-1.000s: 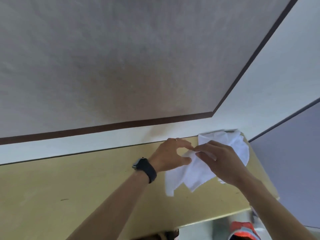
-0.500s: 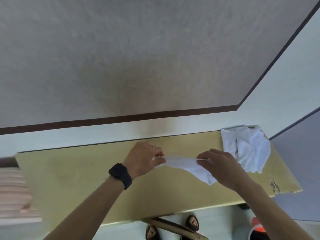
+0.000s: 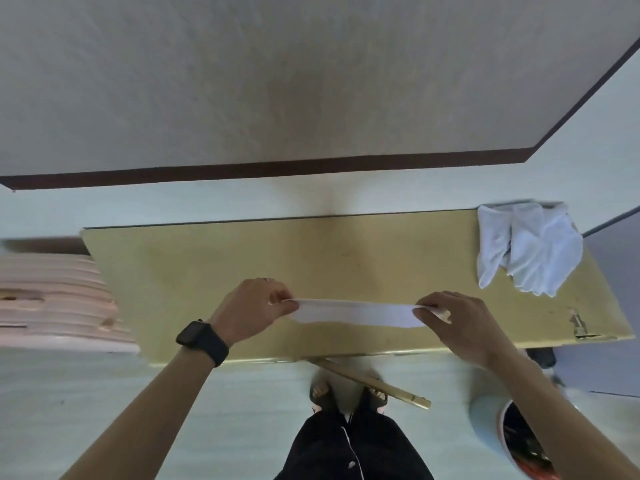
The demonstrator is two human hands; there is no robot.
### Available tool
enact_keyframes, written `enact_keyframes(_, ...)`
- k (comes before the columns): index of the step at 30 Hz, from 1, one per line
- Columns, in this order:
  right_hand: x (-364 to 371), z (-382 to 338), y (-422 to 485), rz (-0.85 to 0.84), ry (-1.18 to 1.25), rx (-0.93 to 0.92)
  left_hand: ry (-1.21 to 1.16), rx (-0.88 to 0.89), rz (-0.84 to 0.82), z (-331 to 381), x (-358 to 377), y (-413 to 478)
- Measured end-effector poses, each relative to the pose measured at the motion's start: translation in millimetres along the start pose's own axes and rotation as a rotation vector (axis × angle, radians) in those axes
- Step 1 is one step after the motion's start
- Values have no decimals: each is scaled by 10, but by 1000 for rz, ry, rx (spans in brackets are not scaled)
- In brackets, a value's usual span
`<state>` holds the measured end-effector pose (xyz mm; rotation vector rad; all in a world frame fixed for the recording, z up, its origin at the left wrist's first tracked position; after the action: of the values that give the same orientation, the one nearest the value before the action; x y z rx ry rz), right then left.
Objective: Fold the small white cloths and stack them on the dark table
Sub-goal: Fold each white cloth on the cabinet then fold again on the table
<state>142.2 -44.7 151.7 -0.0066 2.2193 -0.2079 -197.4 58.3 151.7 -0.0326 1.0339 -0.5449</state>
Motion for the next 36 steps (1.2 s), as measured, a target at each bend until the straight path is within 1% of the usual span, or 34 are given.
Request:
enact_keyframes(5, 60, 111, 231, -49, -1, 31, -35, -75, 25, -90, 146, 133)
enact_keyframes(11, 450, 560, 908, -112, -106, 113, -84, -199, 26, -255, 459, 777)
enact_keyframes(14, 626, 750, 1260, -42, -89, 150, -168, -291, 45, -367, 628, 1163)
enact_keyframes(16, 709, 834, 1449, 21, -96, 167, -272, -372, 86, -455, 718, 1374)
enact_keyframes(19, 803, 912, 1629, 64, -92, 214, -393, -468, 140, -537, 798, 1579)
enact_keyframes(22, 899, 928, 1653, 105, 47, 297, -456, -531, 183, -589, 857, 1639)
enact_keyframes(24, 981, 909, 1580, 133, 167, 383, -528, -568, 173, -607, 925, 1599)
enact_keyframes(26, 1085, 903, 1446, 175, 296, 500, -609, -609, 172, -623, 1002, 1501)
enact_keyframes(28, 1206, 937, 1259, 240, 423, 628, -686, -686, 217, -673, 1101, 1356)
enact_keyframes(31, 1392, 992, 933, 287, 561, 780, -734, -783, 243, -743, 1318, 1081)
enact_keyframes(33, 1504, 1019, 747, 278, 612, 855, -753, -833, 223, -760, 1472, 894)
enact_keyframes(36, 1640, 1092, 577, 249, 577, 952, -739, -896, 187, -822, 1660, 712)
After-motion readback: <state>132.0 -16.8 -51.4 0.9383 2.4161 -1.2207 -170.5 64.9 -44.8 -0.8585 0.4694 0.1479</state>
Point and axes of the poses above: each hand's wrist, its own y-axis towards the middle knuckle, its own x-axis out of the palm, z = x × y, the point moved 4 cm from there along y, towards the middle knuckle, and after that the axes turned 5 degrees about z, right-handed, at the moved point
